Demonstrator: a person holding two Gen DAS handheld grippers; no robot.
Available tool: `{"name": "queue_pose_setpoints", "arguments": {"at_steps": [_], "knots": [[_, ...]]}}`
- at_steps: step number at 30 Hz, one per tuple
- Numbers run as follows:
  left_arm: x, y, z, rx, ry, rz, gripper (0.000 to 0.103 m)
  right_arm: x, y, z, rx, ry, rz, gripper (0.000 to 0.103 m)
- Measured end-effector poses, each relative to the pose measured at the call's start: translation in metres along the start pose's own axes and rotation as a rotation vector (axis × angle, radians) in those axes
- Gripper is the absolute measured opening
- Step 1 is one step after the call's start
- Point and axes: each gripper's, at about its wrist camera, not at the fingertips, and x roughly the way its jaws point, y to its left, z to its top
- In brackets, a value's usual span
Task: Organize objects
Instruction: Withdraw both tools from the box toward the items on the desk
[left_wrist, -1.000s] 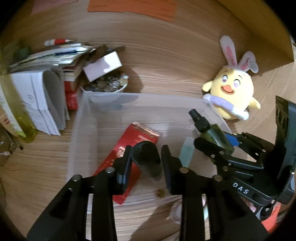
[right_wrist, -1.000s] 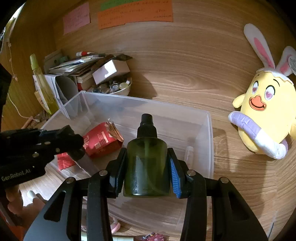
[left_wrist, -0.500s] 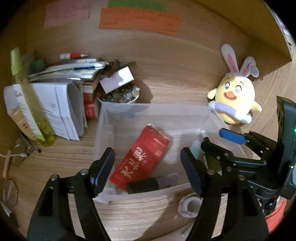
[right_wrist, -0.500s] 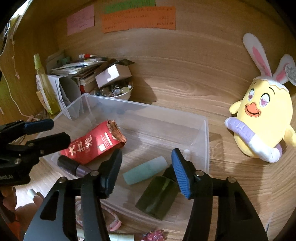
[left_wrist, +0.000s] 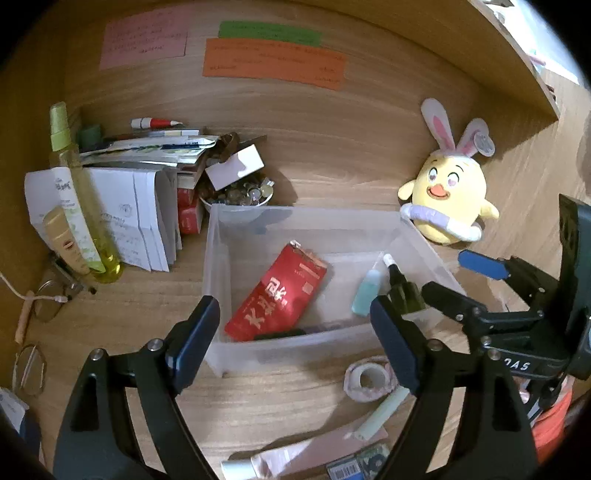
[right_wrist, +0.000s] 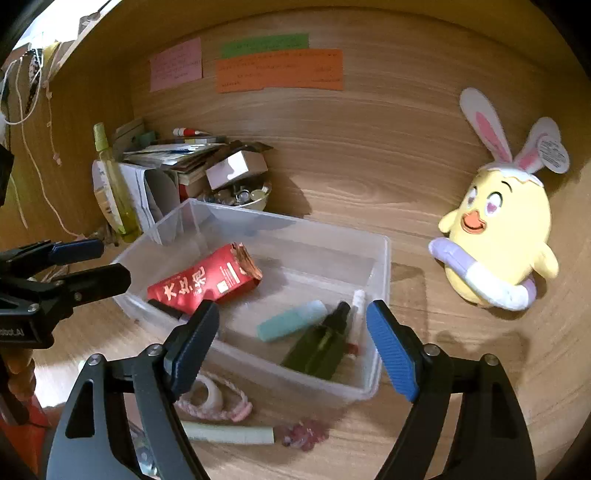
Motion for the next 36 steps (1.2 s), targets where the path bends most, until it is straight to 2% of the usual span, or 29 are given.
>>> {"name": "queue_pose_setpoints", "arguments": {"at_steps": [10,16,22,24,29,31,36], "knots": [[-0.002,0.0,-0.023,-0.004,0.044,-0.005,0.088,-0.011,-0.012,-0.03,0.037,0.033,-0.026,0.08],[0.002,-0.008,-0.044,0.027,0.087,-0.01,0.088,-0.006,-0.021,-0.054,0.042,0.097,-0.052,0.08],[0.007,-0.015,-0.059,0.036,0.138,-0.037,0.088,0.009,-0.03,-0.076,0.102,0.17,-0.026,0.079],[0.009,-0.017,-0.063,0.036,0.154,-0.042,0.088,0.014,-0.03,-0.078,0.12,0.184,-0.013,0.076],[0.014,-0.023,-0.07,0.042,0.187,-0.066,0.088,0.022,-0.027,-0.078,0.095,0.203,-0.009,0.049],[0.019,-0.027,-0.072,0.054,0.215,-0.093,0.088,0.024,-0.025,-0.079,0.077,0.205,-0.008,0.044],[0.031,-0.047,-0.075,0.109,0.258,-0.104,0.088,0.027,-0.018,-0.08,0.043,0.216,0.013,0.036]]}}
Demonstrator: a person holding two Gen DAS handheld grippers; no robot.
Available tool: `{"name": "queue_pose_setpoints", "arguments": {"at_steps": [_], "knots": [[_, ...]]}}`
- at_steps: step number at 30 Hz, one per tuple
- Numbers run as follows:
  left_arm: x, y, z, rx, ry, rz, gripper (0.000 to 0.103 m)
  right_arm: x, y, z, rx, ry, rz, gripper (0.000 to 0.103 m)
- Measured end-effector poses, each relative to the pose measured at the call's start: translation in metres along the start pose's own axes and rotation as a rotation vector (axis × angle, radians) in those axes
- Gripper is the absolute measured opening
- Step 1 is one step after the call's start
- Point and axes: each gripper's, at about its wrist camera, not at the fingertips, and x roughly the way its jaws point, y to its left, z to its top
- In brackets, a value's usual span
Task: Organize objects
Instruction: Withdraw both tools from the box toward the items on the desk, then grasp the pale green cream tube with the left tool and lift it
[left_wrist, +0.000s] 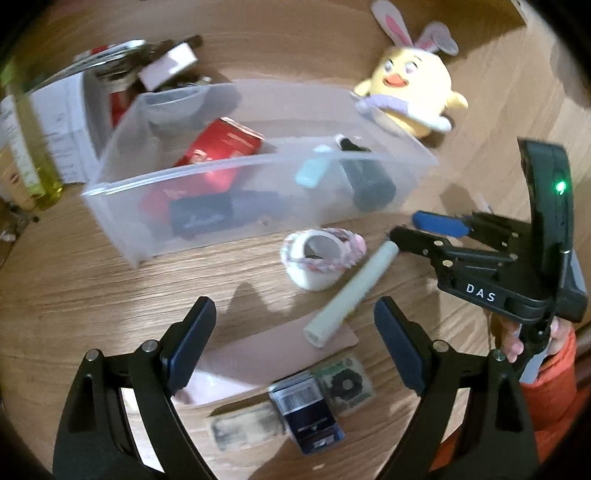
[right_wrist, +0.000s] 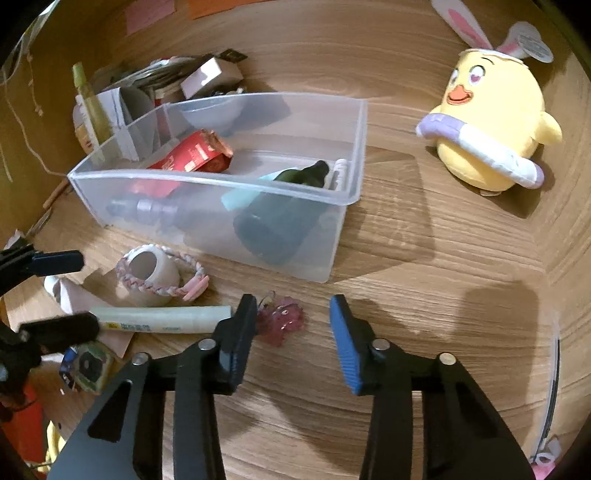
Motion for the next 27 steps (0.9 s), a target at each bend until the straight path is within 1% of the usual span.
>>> {"name": "queue_pose_setpoints", "arguments": {"at_steps": [2,5,10,12,13,14,15,17,18,20,22,26,27], "knots": [[0.005,-0.009,0.002,0.024,0.011,-0.003,0.088,0.001,0.003,-0.001,-0.015,0.007,0.001,0.025],[0.012,-0.016,0.005,0.04,0.027,-0.012,0.088,-0.001,0.005,-0.003,-0.031,-0.003,-0.012,0.025],[0.023,-0.022,0.009,0.054,0.053,-0.033,0.087,-0.007,0.003,-0.008,-0.031,-0.011,-0.004,0.025],[0.029,-0.023,0.011,0.047,0.082,-0.06,0.079,-0.011,0.0,-0.011,-0.019,-0.016,-0.003,0.025],[0.029,-0.024,0.011,0.052,0.08,-0.056,0.077,-0.013,-0.001,-0.012,-0.014,-0.018,-0.003,0.025],[0.029,-0.026,0.012,0.061,0.081,-0.054,0.071,-0.015,-0.002,-0.013,-0.009,-0.021,-0.005,0.025],[0.03,-0.028,0.013,0.072,0.091,-0.06,0.067,-0.018,-0.004,-0.015,-0.004,-0.027,-0.008,0.025],[0.029,-0.032,0.012,0.094,0.096,-0.058,0.057,-0.022,-0.005,-0.017,0.004,-0.036,-0.011,0.025],[0.029,-0.034,0.011,0.107,0.096,-0.054,0.054,-0.024,-0.007,-0.018,0.011,-0.042,-0.01,0.025],[0.028,-0.038,0.01,0.125,0.099,-0.051,0.041,-0.028,-0.01,-0.019,0.028,-0.053,-0.006,0.025],[0.027,-0.041,0.01,0.137,0.104,-0.043,0.033,-0.031,-0.013,-0.02,0.04,-0.061,0.001,0.025],[0.021,-0.045,0.011,0.144,0.089,-0.046,0.024,-0.033,-0.016,-0.019,0.055,-0.068,0.005,0.025],[0.02,-0.047,0.011,0.149,0.087,-0.046,0.024,-0.033,-0.016,-0.02,0.054,-0.069,0.005,0.025]]}}
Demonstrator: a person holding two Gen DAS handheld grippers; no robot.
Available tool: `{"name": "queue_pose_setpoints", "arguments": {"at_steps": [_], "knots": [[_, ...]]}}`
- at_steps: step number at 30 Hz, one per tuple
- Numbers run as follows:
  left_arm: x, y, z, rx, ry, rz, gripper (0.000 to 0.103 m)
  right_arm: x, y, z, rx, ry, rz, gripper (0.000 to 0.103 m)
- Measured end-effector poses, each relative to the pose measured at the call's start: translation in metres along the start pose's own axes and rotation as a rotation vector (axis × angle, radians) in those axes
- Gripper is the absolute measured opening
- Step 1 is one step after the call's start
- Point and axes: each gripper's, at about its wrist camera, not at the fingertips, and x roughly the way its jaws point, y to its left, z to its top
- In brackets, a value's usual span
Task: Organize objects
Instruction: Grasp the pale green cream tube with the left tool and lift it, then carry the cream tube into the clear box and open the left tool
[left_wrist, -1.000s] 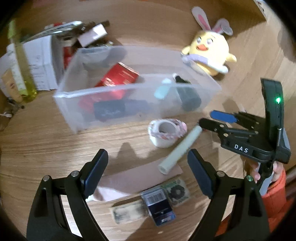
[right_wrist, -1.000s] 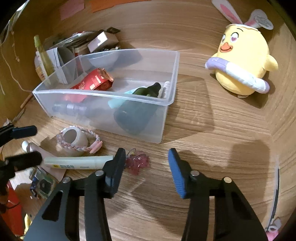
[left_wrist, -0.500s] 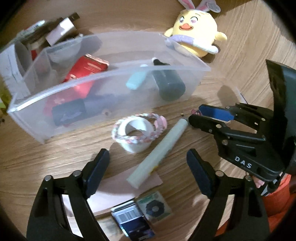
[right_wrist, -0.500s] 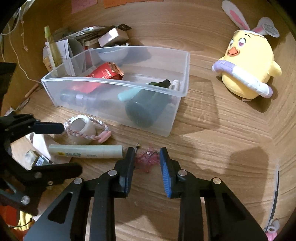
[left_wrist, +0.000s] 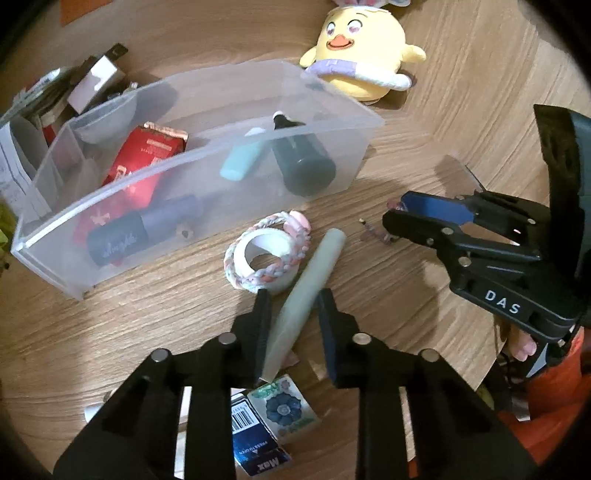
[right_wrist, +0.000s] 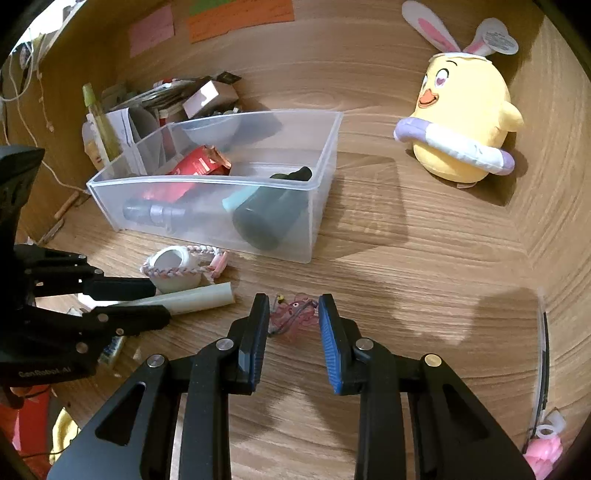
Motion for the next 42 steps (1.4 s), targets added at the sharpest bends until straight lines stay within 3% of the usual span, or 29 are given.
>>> {"name": "queue_pose_setpoints", "arguments": {"at_steps": [13,16,19,42], "knots": [[0.021,-0.025,0.01,0.09,0.031,-0.024,0.024,-0.015,-0.008,-0.006,0.025,-0.022,-0.008,0.025],[0.024,-0.032,0.011,0.114,0.011,-0.016,0.016,-0.017,-0.011,-0.006,0.036,-0.026,-0.005,0.025],[0.02,-0.034,0.01,0.123,-0.013,0.0,0.015,-0.022,-0.012,-0.004,0.041,-0.04,-0.005,0.025],[-0.061,0.0,0.012,-0.068,-0.266,0.017,0.015,-0.049,0.023,0.045,-0.047,-0.205,0.044,0.025]]}}
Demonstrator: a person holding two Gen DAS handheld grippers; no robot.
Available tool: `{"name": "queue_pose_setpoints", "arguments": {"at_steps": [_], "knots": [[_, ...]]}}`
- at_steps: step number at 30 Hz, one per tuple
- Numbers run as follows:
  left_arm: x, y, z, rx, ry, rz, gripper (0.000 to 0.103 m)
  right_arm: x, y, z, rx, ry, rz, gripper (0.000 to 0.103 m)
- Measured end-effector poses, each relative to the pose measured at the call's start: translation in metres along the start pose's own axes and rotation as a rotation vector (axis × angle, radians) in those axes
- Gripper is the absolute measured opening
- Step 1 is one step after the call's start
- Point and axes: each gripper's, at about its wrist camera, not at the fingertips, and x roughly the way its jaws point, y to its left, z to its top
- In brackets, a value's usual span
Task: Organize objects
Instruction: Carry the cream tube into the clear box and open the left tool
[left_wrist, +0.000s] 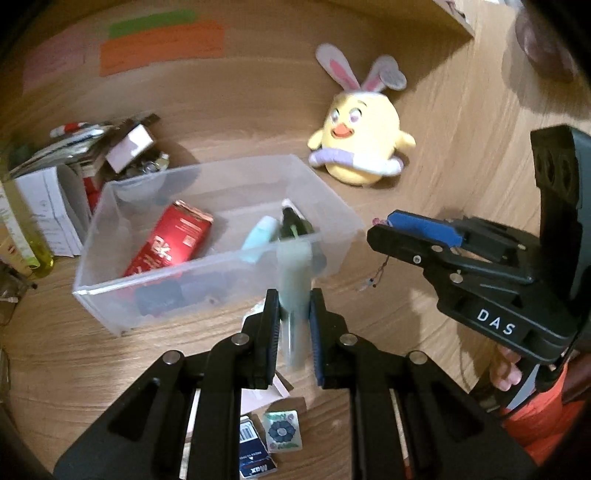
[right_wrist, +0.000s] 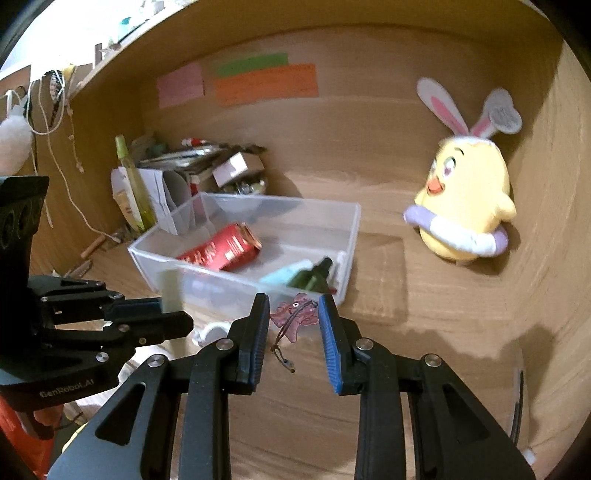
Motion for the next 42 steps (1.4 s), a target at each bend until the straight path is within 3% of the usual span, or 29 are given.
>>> {"name": "queue_pose_setpoints", "arguments": {"at_steps": [26,37,42], "knots": [[-0.048,0.049,0.054,-0.11,-0.204,0.099,0.015,0.018,0.012,0.072,-0.067,-0.121,0.032,0.025],[-0.008,0.079,0.049,-0.177,-0.145,0.131,0.015,0.066,0.017,0.057,-0.077,0.0,0.048,0.025],[0.01,0.094,0.041,-0.224,-0.103,0.108,0.015,0.088,0.017,0.046,-0.081,0.062,0.049,0.025]]}}
